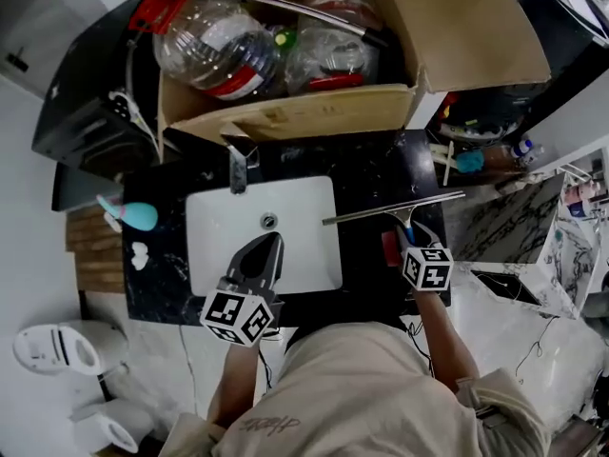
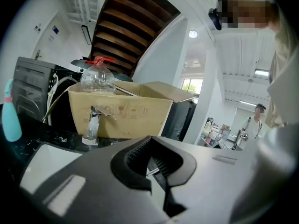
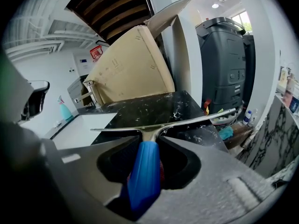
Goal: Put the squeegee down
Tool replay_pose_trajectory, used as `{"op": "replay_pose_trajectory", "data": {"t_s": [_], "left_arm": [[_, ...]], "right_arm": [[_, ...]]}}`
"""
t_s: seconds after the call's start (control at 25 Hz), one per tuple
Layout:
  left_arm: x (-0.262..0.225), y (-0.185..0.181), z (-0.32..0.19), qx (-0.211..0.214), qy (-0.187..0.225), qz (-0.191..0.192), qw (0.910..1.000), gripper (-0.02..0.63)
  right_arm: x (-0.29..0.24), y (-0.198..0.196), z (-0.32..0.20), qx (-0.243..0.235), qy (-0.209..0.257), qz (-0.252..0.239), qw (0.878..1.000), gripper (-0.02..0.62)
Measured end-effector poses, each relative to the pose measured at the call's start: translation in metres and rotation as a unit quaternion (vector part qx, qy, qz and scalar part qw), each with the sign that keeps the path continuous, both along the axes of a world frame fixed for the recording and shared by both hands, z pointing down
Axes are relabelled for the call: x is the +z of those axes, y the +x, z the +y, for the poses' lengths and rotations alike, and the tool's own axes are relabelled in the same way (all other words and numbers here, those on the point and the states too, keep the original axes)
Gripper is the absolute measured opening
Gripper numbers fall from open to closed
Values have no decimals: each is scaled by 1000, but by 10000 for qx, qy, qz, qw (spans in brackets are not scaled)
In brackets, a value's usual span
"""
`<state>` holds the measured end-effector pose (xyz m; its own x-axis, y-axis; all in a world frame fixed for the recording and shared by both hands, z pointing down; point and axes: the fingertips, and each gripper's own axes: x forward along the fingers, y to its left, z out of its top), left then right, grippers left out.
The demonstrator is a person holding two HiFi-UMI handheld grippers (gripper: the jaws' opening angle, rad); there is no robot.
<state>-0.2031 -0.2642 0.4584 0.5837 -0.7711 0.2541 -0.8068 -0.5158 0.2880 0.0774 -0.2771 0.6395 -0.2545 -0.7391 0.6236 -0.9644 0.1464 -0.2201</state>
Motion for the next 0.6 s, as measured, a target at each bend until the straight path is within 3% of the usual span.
{"op": "replay_pose_trajectory", "data": {"t_s": [0.24,0.6], "left_arm": [[-20,26,-2,93,241,-23,9997,15],[-27,33,18,-203,308,15,9993,14]], "right_arm": [[-1,0,-2,40,44,44,10000,141],[-35,2,4,-101,463,-301,9984,144]]}}
